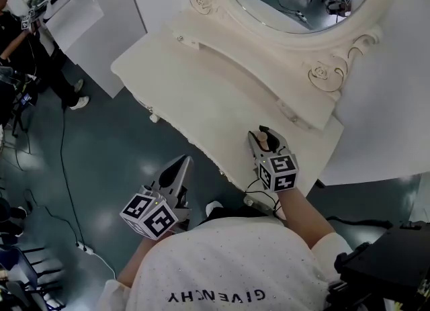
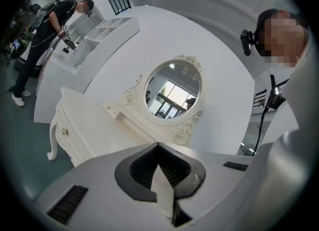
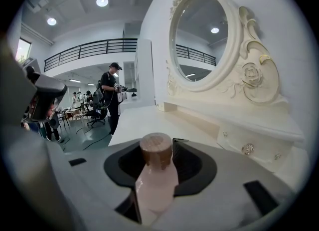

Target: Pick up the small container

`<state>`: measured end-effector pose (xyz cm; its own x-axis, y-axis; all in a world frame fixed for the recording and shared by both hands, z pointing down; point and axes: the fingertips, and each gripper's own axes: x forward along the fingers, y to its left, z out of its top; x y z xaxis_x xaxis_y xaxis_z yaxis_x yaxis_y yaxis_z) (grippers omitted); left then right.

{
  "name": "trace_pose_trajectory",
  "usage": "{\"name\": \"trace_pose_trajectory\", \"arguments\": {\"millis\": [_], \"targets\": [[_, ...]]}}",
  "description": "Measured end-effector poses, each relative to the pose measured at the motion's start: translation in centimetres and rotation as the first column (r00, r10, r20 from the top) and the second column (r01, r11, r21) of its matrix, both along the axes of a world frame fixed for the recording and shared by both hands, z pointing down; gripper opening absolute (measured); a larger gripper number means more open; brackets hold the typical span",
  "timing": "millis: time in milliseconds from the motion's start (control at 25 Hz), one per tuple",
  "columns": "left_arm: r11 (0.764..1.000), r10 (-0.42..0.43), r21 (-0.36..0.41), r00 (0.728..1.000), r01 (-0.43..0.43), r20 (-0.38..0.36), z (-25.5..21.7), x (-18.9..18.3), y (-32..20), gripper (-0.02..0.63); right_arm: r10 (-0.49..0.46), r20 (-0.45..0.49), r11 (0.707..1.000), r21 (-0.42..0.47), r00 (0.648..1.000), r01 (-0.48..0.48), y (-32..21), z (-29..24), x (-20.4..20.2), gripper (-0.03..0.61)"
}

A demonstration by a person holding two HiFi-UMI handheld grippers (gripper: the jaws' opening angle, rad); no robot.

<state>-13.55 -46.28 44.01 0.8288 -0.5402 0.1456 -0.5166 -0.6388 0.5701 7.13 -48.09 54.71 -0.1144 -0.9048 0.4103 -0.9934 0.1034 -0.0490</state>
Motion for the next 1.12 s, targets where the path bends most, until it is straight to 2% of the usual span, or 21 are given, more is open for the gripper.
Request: {"name": "trace_pose_trajectory", "arguments": {"millis": [200, 400, 600, 760, 840, 1040, 1120], "targets": [[1.0, -0.029, 0.013, 0.999, 0.028, 0.046, 0.3, 0.6, 1.2, 0.0, -0.05, 0.006, 0.999, 0.005, 0.999, 0.05, 0.2, 0.1, -0.1, 0.155], [0.988, -0.156, 0.011, 0.987, 0.155, 0.048, 0.3, -0.3, 2.5, 0.0, -0.127, 0.036, 0.992, -0.003, 0.991, 0.128, 0.6, 0.0, -0.4, 0.16], [0.965, -0.262, -0.016, 0.964, 0.263, 0.037, 0.8, -0.4, 4.8, 0.0, -0.223, 0.04, 0.974, -0.025, 0.974, 0.225, 1.3, 0.5, -0.6, 0.161], [0.95, -0.309, -0.016, 0.95, 0.31, 0.047, 0.4, -0.1, 6.8, 0.0, -0.305, -0.037, 0.951, -0.056, 0.952, 0.303, 1.7, 0.6, -0.6, 0.146], [0.939, -0.342, -0.029, 0.938, 0.344, 0.049, 0.5, -0.1, 8.1, 0.0, -0.329, -0.034, 0.943, -0.06, 0.944, 0.327, 1.7, 0.3, -0.3, 0.132], [0.906, -0.422, 0.001, 0.904, 0.423, 0.065, -0.7, -0.4, 10.5, 0.0, -0.318, 0.024, 0.945, -0.07, 0.948, 0.319, 1.4, 0.1, 0.6, 0.115], [0.89, -0.456, 0.015, 0.889, 0.456, 0.048, -1.6, -0.3, 11.1, 0.0, -0.302, 0.059, 0.949, -0.077, 0.952, 0.306, 1.6, -0.1, 1.2, 0.115]]}}
